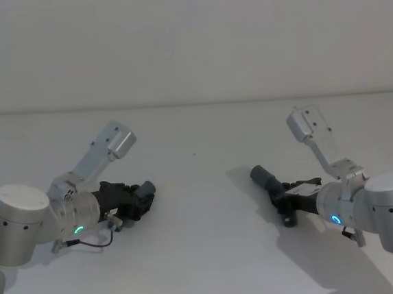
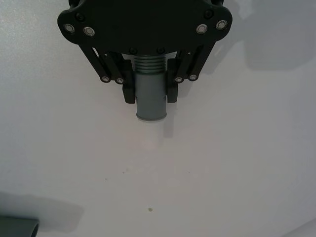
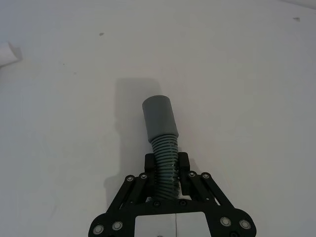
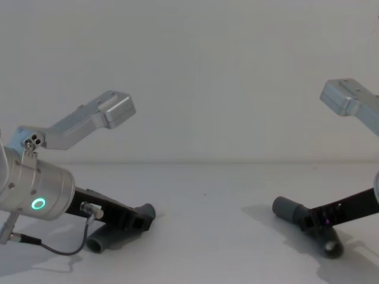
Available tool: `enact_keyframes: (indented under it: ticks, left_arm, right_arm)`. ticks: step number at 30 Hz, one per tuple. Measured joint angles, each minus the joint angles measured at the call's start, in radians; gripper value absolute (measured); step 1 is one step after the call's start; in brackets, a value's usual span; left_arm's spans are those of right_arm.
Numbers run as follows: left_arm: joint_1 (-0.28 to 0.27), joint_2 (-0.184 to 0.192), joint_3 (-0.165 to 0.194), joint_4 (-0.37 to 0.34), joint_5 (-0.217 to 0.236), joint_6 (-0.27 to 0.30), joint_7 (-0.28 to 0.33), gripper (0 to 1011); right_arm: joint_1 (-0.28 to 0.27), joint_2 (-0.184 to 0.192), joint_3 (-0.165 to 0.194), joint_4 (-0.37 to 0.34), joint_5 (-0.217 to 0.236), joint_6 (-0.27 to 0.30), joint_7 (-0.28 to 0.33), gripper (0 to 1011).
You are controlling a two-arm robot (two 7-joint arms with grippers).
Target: Use both hands to pick up one end of the pipe from the table, align the ends, and insert them.
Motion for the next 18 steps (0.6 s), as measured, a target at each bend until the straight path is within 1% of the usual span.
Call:
enact_keyframes:
  ticks: [5,10,15,18]
  left_arm:
    - [-0.003,0.003,0.006,-0.004,0.007,0.001,-0.004,365]
    - [-0.009,0.012,0.019,-0.019,0.021,0.004,-0.017,365]
    - [-0.015,0.023,0.033,-0.051,0.039,0.005,-0.027,365]
    - [-0.023,0.035,0.048,-0.082,0.059,0.003,-0.034,365]
  right_arm:
    - [-0.004,0.003,0.0,-0.006,-0.001,-0.014,0.005,274]
    - [-0.011,0.009,0.001,-0.017,-0.002,-0.047,0.015,274]
    - [-0.019,0.014,0.009,-0.037,-0.002,-0.099,0.028,274]
    - [-0.023,0.019,0.016,-0.048,-0.001,-0.133,0.038,274]
